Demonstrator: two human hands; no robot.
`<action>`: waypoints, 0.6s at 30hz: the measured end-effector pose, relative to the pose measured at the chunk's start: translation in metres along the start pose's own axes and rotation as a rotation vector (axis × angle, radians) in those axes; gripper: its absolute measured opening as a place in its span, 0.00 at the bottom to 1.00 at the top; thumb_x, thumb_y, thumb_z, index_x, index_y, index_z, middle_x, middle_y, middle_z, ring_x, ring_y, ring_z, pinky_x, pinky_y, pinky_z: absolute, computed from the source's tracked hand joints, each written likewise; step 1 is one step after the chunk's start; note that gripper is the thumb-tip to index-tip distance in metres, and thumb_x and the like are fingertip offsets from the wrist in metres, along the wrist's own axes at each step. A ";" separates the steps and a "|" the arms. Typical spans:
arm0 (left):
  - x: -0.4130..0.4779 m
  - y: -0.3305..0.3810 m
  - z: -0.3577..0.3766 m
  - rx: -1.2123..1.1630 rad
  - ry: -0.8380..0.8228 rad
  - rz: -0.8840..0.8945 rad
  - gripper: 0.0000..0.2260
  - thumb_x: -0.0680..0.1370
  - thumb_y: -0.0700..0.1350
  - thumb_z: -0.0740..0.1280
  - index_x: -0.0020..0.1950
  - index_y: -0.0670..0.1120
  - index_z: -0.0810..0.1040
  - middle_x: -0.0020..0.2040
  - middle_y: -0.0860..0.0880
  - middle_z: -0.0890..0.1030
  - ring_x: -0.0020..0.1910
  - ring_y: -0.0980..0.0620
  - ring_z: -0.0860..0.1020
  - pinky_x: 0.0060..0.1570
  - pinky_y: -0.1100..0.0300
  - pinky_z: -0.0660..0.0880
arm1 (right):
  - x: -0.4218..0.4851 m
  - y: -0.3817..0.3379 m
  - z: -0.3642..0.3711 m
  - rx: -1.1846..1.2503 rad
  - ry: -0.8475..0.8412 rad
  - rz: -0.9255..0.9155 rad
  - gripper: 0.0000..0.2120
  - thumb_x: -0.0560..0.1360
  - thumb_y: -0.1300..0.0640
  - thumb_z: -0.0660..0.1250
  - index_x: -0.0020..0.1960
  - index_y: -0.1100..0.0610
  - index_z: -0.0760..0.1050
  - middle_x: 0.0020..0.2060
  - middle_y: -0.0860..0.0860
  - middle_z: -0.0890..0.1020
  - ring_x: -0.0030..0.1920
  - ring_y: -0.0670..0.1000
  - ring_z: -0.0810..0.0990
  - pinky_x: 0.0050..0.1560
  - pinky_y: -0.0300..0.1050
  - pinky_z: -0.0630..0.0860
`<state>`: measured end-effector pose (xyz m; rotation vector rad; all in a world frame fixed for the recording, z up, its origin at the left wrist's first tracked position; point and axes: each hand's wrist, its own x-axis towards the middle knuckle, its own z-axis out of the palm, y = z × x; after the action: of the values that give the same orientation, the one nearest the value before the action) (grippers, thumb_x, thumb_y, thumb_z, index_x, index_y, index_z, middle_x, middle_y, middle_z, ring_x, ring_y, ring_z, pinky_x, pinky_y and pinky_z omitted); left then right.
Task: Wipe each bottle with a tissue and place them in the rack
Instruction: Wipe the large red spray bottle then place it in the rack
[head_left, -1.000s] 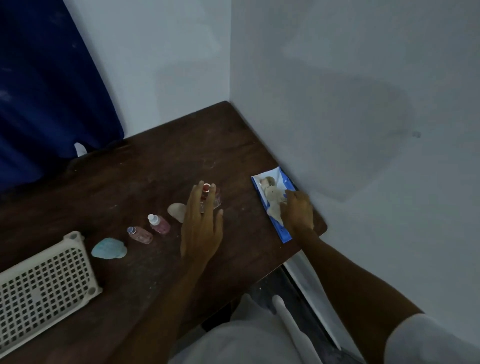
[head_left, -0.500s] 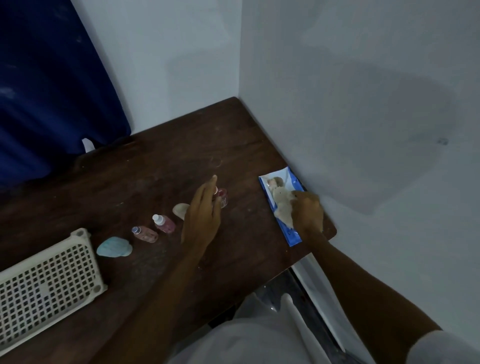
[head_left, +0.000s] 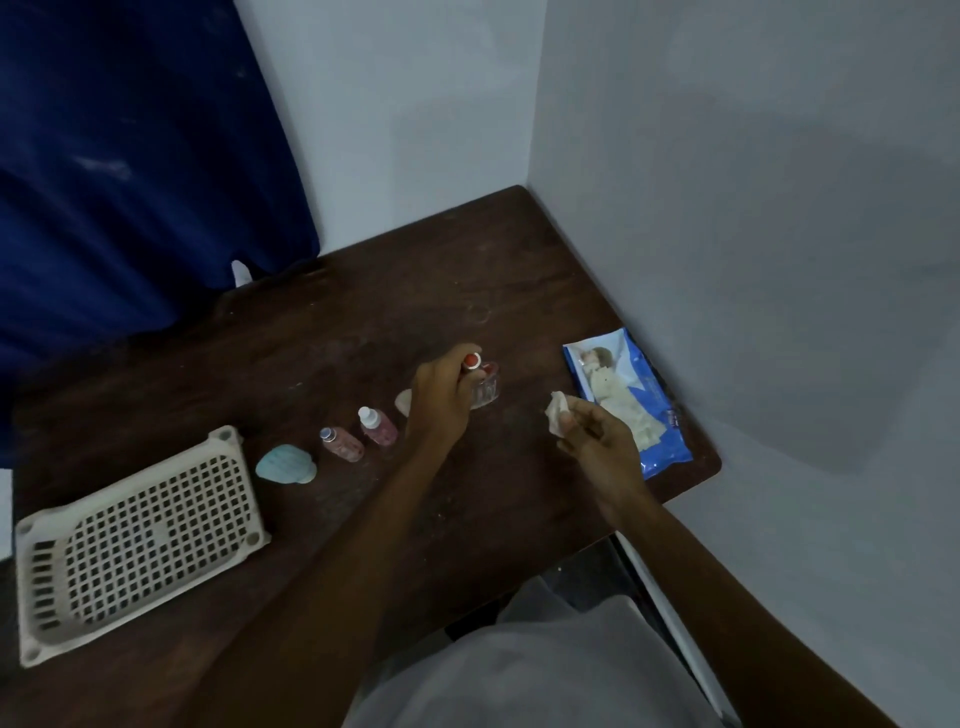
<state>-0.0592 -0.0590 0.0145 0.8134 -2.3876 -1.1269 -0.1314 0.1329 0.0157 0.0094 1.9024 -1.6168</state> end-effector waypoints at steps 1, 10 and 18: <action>-0.001 0.000 -0.001 -0.001 0.004 0.000 0.11 0.76 0.37 0.69 0.58 0.42 0.81 0.50 0.47 0.85 0.50 0.50 0.82 0.50 0.66 0.73 | -0.002 0.001 0.005 -0.010 -0.004 0.002 0.13 0.80 0.57 0.65 0.64 0.56 0.77 0.55 0.48 0.82 0.56 0.47 0.81 0.54 0.42 0.80; -0.040 0.010 -0.028 -0.227 0.091 -0.138 0.12 0.77 0.41 0.72 0.61 0.47 0.81 0.46 0.56 0.84 0.47 0.62 0.83 0.49 0.64 0.78 | -0.016 0.002 0.032 -0.026 0.097 -0.083 0.07 0.80 0.50 0.66 0.57 0.46 0.77 0.52 0.42 0.83 0.55 0.43 0.80 0.60 0.47 0.78; -0.102 0.014 -0.058 -0.467 0.185 -0.399 0.11 0.78 0.44 0.72 0.60 0.47 0.81 0.49 0.52 0.86 0.49 0.60 0.84 0.51 0.64 0.80 | -0.048 0.024 0.066 0.284 -0.022 0.130 0.11 0.81 0.56 0.65 0.62 0.55 0.78 0.54 0.52 0.84 0.57 0.54 0.83 0.61 0.57 0.78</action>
<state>0.0454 -0.0197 0.0514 1.1852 -1.7475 -1.5996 -0.0533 0.0983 0.0134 0.2277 1.6068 -1.7746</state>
